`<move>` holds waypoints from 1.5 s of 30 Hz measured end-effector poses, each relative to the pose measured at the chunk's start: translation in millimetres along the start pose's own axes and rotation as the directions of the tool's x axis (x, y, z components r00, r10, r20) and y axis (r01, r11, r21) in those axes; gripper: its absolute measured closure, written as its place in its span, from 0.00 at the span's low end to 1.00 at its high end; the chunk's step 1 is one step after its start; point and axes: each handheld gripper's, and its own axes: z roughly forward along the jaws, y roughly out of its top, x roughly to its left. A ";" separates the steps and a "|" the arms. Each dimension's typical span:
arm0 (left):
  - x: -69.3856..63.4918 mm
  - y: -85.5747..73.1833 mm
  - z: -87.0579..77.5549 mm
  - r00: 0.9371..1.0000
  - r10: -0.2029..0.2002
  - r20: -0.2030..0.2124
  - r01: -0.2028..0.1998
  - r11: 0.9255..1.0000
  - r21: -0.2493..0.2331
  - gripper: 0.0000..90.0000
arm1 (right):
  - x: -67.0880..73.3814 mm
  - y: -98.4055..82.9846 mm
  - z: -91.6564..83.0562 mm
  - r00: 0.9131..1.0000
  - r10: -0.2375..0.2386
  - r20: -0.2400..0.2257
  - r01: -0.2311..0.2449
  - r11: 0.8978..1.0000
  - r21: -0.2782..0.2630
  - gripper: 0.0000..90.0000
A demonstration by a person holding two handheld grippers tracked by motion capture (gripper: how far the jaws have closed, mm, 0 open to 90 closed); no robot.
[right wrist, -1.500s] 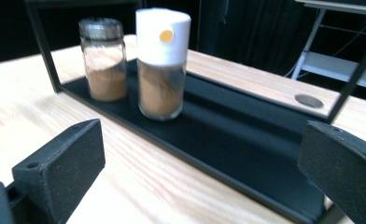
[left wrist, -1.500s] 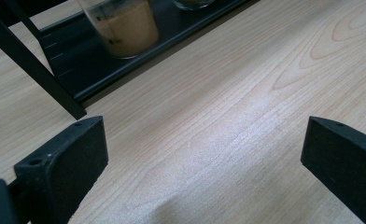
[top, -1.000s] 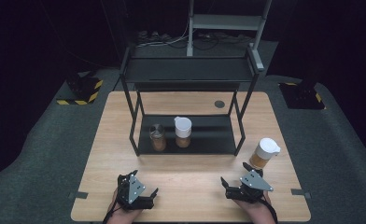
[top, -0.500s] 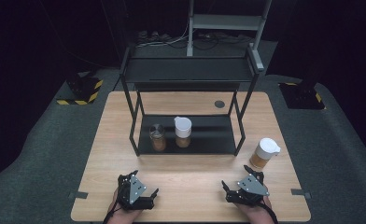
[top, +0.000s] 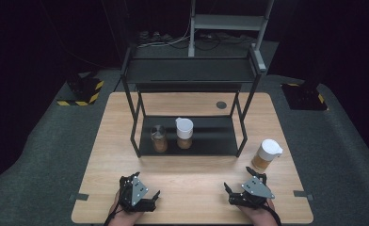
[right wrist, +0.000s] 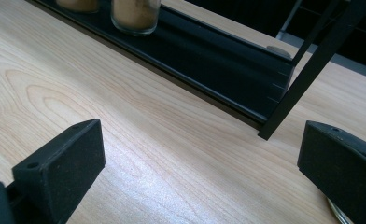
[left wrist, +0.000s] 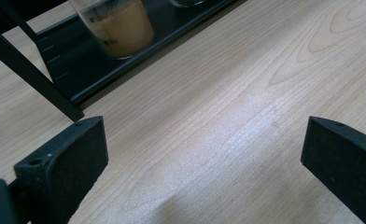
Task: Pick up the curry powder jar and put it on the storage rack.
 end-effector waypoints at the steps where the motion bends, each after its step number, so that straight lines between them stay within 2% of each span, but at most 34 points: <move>1: -0.8 0.1 0.0 1.000 0.004 -0.001 -0.004 1.000 0.000 0.01 | -1.7 -2.0 -0.7 1.000 0.018 -0.001 -0.018 1.000 -0.011 0.00; 3: -1.2 1.1 0.4 1.000 0.008 -0.002 -0.008 1.000 0.006 0.01 | -3.4 -3.0 -1.6 1.000 0.030 -0.007 -0.030 0.999 -0.019 0.00; 6: 0.1 1.3 0.6 1.000 0.003 0.001 -0.003 1.000 0.007 0.01 | -2.9 -2.3 -3.3 1.000 0.014 0.000 -0.014 1.000 -0.025 0.00; 20: 1.6 0.7 0.7 1.000 -0.003 0.007 0.003 1.000 0.003 0.01 | -13.6 -5.5 -22.3 0.997 0.059 0.049 -0.057 0.997 -0.047 0.00; 34: 3.6 -0.8 0.1 1.000 -0.012 0.014 0.012 1.000 -0.006 0.01 | -28.5 -13.6 -39.3 0.988 0.104 0.117 -0.099 0.994 -0.050 0.00; 45: 4.1 -0.8 0.1 1.000 -0.011 0.017 0.011 1.000 -0.006 0.01 | -36.1 -17.8 -45.2 0.979 0.140 0.146 -0.132 0.989 -0.068 0.00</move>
